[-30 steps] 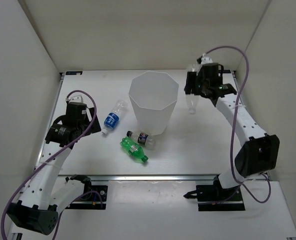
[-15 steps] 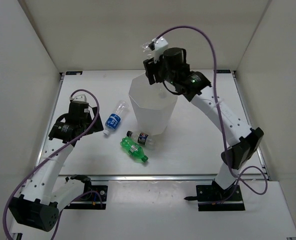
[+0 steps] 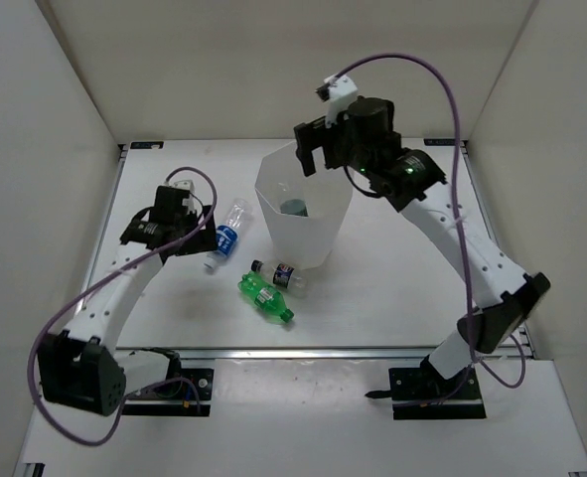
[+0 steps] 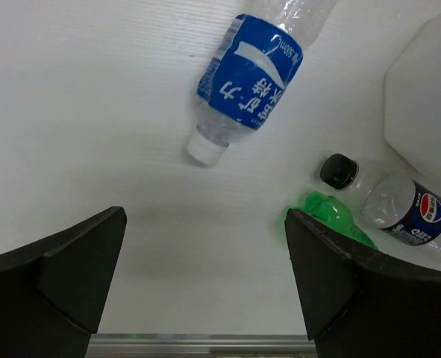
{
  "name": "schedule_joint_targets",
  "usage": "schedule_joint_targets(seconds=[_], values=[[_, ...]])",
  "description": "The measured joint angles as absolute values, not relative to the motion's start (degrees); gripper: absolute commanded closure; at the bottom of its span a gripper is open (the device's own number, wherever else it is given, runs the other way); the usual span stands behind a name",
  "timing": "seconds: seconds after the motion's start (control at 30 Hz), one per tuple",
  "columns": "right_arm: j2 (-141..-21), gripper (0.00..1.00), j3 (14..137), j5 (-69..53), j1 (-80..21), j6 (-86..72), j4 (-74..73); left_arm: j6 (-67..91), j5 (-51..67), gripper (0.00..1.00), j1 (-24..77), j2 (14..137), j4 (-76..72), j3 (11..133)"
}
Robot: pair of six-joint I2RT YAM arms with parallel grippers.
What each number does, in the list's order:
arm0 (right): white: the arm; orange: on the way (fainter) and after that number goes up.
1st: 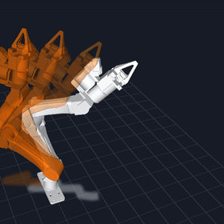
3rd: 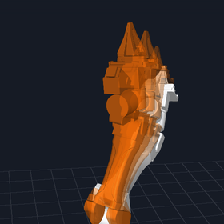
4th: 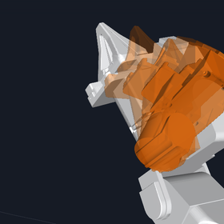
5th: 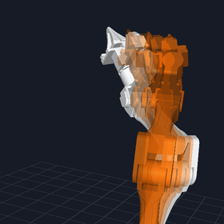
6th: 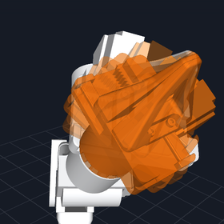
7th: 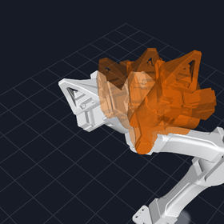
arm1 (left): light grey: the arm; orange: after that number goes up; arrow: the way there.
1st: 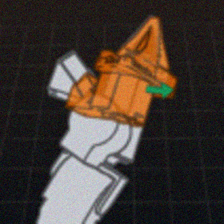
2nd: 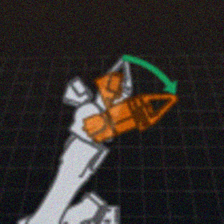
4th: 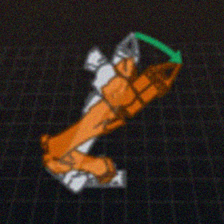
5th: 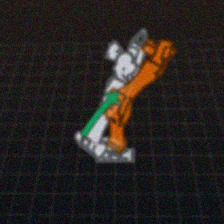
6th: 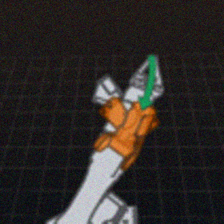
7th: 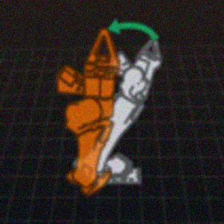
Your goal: Put the plastic bottles in the bin
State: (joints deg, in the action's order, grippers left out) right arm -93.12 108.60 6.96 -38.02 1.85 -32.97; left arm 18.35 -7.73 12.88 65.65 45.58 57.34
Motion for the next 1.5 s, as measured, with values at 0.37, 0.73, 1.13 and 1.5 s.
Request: schedule_joint_targets(seconds=[0.37,0.73,1.13,1.5], values=[[-69.04,0.01,79.79,-2.24,-8.05,-8.36,-35.75,10.44,1.15,0.01,14.98,94.11,35.2,68.45],[-60.27,0.01,66.72,-6.74,2.02,-10.55,-39.79,6.46,1.61,0.02,14.92,108.44,28.62,77.41],[-57.47,0.01,63.18,-7.03,6.09,-11.03,-40.93,8.64,-0.67,0.49,12.58,110.21,24.01,75.5],[-54.22,0.01,60.01,-6.7,6.61,-11.0,-41.3,8.84,-14.09,0.38,13.17,90.21,24.58,80.47]])
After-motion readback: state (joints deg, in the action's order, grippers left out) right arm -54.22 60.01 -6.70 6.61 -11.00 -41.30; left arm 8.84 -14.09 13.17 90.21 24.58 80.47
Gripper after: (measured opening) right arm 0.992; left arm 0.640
